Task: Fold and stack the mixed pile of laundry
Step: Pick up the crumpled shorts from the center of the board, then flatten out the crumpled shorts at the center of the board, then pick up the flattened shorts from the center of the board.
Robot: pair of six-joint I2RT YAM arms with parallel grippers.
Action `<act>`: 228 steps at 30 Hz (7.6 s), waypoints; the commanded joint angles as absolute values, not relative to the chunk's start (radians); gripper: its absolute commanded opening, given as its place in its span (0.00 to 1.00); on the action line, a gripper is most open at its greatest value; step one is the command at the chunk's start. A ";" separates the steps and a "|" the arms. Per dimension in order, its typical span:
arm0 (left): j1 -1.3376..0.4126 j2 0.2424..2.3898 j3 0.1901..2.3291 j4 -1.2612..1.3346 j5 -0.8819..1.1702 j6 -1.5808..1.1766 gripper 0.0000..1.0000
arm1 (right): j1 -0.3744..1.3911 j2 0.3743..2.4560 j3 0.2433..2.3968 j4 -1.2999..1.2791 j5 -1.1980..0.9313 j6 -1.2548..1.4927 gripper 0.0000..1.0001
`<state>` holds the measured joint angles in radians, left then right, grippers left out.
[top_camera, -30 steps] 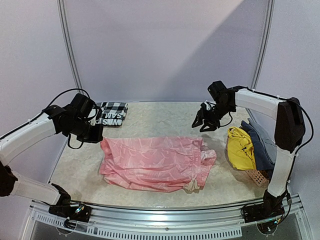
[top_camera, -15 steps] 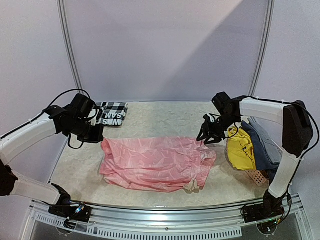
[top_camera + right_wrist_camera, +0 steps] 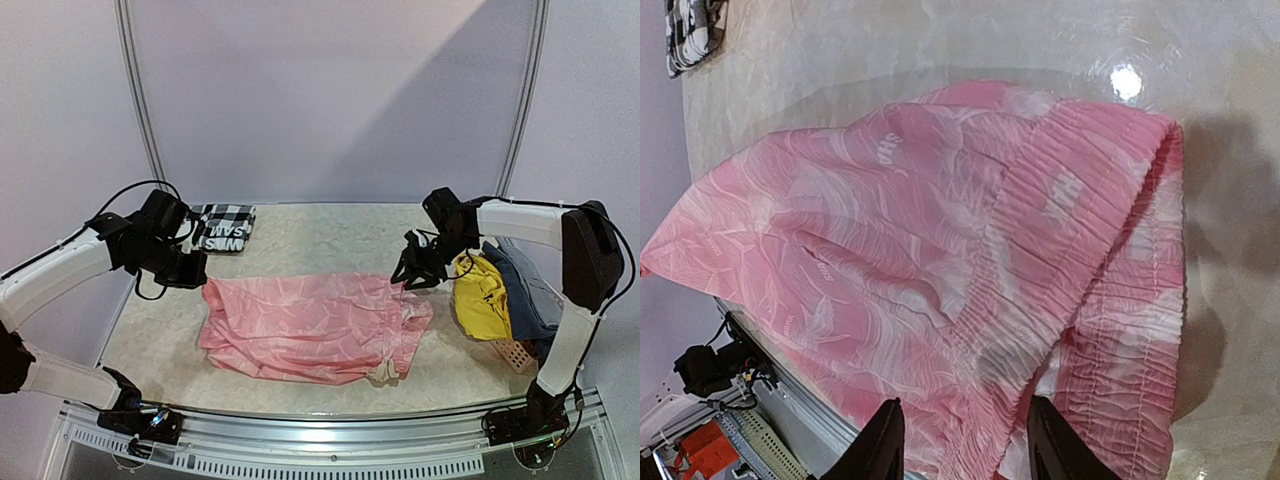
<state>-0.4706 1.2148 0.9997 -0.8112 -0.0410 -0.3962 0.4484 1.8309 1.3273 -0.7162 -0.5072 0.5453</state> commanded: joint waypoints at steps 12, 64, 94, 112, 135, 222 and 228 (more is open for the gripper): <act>-0.456 1.205 0.994 -0.803 -0.038 -0.390 0.00 | 0.451 1.899 1.286 -0.665 -0.539 0.555 0.40; -0.397 0.999 1.436 -1.101 -0.169 -0.311 0.00 | 0.480 1.566 1.771 -0.972 -0.544 0.623 0.00; -0.392 0.922 1.920 -1.304 -0.118 -0.264 0.00 | 0.599 1.175 1.721 -0.754 -0.582 0.826 0.00; -0.395 0.958 2.341 -1.433 -0.213 -0.229 0.00 | 1.028 1.424 2.167 -0.809 -0.422 0.852 0.00; -0.375 1.242 1.307 -0.784 -0.137 -0.369 0.00 | 0.290 1.693 1.461 -0.758 -0.533 0.697 0.00; -1.348 1.249 0.861 -0.803 -0.149 -0.719 0.68 | 0.690 1.312 0.781 -0.626 0.045 0.808 0.59; -1.380 1.312 0.864 -0.784 -0.168 -0.713 0.68 | 0.690 1.410 0.803 -0.565 0.026 0.788 0.59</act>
